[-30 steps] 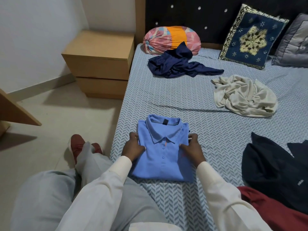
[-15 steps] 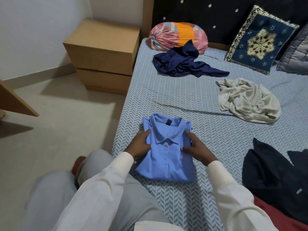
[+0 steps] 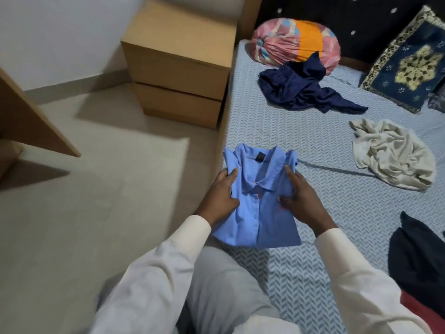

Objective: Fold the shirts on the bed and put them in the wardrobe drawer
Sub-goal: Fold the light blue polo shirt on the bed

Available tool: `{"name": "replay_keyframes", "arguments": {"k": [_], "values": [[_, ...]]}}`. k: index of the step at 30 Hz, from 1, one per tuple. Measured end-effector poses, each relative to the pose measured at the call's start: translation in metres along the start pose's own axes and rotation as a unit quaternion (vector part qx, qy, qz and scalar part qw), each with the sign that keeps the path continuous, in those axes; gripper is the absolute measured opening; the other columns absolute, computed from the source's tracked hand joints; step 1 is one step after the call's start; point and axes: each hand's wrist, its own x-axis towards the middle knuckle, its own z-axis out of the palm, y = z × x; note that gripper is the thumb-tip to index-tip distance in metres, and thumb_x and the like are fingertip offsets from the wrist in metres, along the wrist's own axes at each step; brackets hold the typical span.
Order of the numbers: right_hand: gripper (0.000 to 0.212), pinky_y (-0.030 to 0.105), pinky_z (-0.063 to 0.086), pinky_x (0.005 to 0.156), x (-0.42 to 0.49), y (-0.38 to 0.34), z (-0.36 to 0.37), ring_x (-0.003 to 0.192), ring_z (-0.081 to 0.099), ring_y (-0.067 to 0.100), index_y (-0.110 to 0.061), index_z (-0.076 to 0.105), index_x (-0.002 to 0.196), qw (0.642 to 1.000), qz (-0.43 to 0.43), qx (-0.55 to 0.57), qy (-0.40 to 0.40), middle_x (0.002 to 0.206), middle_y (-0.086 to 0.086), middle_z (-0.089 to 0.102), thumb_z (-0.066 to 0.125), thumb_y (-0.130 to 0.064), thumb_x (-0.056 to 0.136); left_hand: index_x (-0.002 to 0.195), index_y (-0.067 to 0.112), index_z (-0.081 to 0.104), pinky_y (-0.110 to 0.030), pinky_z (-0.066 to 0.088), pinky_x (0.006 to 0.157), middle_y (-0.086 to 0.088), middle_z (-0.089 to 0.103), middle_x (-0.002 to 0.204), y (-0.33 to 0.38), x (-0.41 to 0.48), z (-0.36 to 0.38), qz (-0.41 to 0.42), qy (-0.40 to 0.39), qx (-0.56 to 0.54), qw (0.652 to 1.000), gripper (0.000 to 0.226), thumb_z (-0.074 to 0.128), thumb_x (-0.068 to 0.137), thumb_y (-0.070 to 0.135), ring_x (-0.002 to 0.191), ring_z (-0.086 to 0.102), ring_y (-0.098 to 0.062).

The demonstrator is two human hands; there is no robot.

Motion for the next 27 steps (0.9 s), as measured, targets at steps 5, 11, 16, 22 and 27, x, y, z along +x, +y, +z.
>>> {"name": "replay_keyframes", "arguments": {"k": [5, 11, 16, 22, 27], "values": [[0.092, 0.024, 0.036, 0.091, -0.015, -0.099, -0.006, 0.134, 0.044, 0.034, -0.012, 0.025, 0.153, 0.999, -0.039, 0.025, -0.025, 0.153, 0.016, 0.034, 0.067, 0.011, 0.075, 0.153, 0.02, 0.028, -0.012, 0.031, 0.095, 0.002, 0.027, 0.153, 0.041, -0.055, -0.095, -0.027, 0.039, 0.016, 0.999, 0.083, 0.06, 0.08, -0.001, 0.135, 0.039, -0.015], [0.095, 0.029, 0.046, 0.089, -0.045, -0.241, -0.043, 0.134, 0.045, 0.029, -0.016, 0.026, 0.154, 0.993, -0.071, 0.053, -0.084, 0.155, 0.01, 0.032, 0.063, 0.012, 0.071, 0.152, 0.027, 0.026, -0.033, 0.045, 0.096, 0.006, 0.03, 0.15, 0.12, -0.151, -0.209, -0.073, 0.09, 0.048, 0.992, 0.083, 0.059, 0.08, 0.002, 0.118, 0.052, -0.018], [0.09, 0.029, 0.055, 0.08, -0.055, -0.344, -0.092, 0.128, 0.049, 0.023, -0.019, 0.029, 0.153, 0.982, -0.112, 0.089, -0.123, 0.152, 0.003, 0.035, 0.06, 0.01, 0.074, 0.153, 0.028, 0.024, -0.03, 0.046, 0.091, 0.005, 0.03, 0.151, 0.171, -0.219, -0.287, -0.1, 0.154, 0.063, 0.981, 0.082, 0.061, 0.083, 0.005, 0.113, 0.054, -0.024], [0.083, 0.007, 0.041, 0.08, -0.045, -0.454, -0.108, 0.118, 0.049, 0.008, -0.02, 0.029, 0.153, 0.965, -0.202, 0.091, -0.14, 0.144, -0.007, 0.038, 0.06, 0.005, 0.081, 0.152, 0.032, 0.026, -0.03, 0.05, 0.082, 0.01, 0.027, 0.15, 0.189, -0.27, -0.363, -0.122, 0.27, 0.047, 0.954, 0.083, 0.058, 0.081, 0.004, 0.081, 0.057, -0.006], [0.082, 0.029, 0.055, 0.075, -0.027, -0.54, -0.08, 0.091, 0.054, 0.002, -0.025, 0.03, 0.152, 0.946, -0.259, 0.114, -0.157, 0.143, -0.017, 0.036, 0.061, 0.004, 0.083, 0.153, 0.031, 0.024, -0.033, 0.05, 0.088, 0.009, 0.019, 0.158, 0.178, -0.298, -0.424, -0.136, 0.36, 0.052, 0.922, 0.082, 0.055, 0.083, 0.002, 0.093, 0.06, -0.014]]}}
